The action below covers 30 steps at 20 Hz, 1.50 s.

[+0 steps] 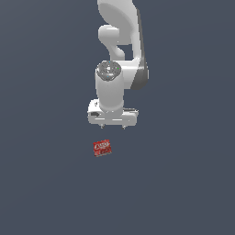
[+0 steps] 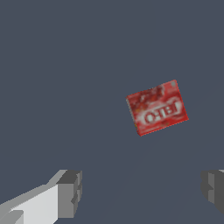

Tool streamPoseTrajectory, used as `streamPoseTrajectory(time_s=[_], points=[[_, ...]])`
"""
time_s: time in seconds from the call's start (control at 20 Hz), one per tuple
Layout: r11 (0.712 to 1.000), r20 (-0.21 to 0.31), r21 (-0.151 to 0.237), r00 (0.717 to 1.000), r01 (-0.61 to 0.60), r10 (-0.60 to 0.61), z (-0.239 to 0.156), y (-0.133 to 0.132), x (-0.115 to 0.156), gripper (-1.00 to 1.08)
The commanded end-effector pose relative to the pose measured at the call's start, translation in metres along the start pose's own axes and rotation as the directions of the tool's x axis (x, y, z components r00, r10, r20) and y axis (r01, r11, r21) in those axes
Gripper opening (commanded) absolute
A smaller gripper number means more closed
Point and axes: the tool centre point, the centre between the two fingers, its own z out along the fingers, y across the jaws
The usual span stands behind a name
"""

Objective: Pick up the object and move it to a goal position.

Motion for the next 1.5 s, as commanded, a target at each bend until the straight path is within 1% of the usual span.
streamPoseTrajectory(time_s=[0.0,0.15,0.45,0.85,1.2,1.45], points=[[1.000,0.000,0.000,1.000,0.000,0.000,0.000,0.000,0.000,1.00],[1.000,-0.007,-0.003,1.000,-0.006,0.006,-0.003,0.002,0.002,1.00],[0.999,-0.043,-0.016,0.999,-0.032,0.031,-0.019,0.012,0.010,1.00],[0.998,-0.042,-0.014,0.998,-0.054,0.053,-0.017,0.013,0.011,1.00],[0.989,-0.040,-0.006,0.988,-0.150,0.150,-0.009,0.016,0.015,1.00],[0.965,-0.037,0.003,0.965,-0.262,0.261,0.000,0.020,0.019,1.00]])
